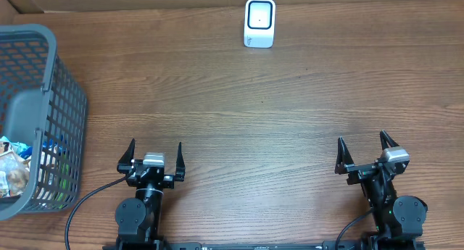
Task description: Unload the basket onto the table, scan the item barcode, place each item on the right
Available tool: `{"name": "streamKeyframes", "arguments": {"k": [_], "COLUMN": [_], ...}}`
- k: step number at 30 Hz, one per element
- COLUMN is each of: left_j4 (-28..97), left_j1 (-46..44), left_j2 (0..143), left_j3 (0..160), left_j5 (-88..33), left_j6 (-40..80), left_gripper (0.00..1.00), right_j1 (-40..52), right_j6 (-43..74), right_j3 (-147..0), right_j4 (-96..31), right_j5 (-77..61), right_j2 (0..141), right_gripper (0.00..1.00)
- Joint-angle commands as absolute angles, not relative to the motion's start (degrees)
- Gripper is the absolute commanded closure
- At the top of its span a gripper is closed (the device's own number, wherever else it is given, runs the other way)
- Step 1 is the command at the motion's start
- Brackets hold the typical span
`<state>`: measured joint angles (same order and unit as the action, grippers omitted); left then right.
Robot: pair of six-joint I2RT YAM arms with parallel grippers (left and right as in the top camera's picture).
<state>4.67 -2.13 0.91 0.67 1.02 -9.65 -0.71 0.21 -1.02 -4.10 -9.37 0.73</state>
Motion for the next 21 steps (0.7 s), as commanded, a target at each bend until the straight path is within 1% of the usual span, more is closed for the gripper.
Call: {"name": "streamKeyframes", "arguments": {"k": [1, 11, 15, 19, 21], "left_j4": [4.3, 2.8, 2.5, 2.8, 3.4], "left_j1": [-1.8, -1.8, -1.8, -1.8, -1.8], "left_j2": [0.3, 0.3, 0.3, 0.3, 0.3], "left_j3": [0.3, 0.3, 0.3, 0.8, 2.1], "left_j5": [0.4, 1.7, 1.3, -1.8, -3.2], "left_j6": [-10.7, -10.7, -6.9, -6.0, -5.3], "left_gripper": [0.00, 0.01, 0.00, 0.00, 0.00], "right_j1": [-0.9, -1.0, -0.9, -1.0, -1.0], "right_j6": [-0.1, -0.1, 0.2, 0.2, 2.6], "right_j3": [-0.5, -0.5, -0.5, -0.5, -0.5], "right_j4": [-3.9, -3.7, -2.8, -1.5, 0.1], "right_j5": [-8.6, -7.5, -7.5, -6.9, -5.8], "right_j2": [0.2, 0.2, 0.2, 0.2, 0.2], "right_gripper": [0.00, 0.00, 0.00, 0.00, 0.00]}}
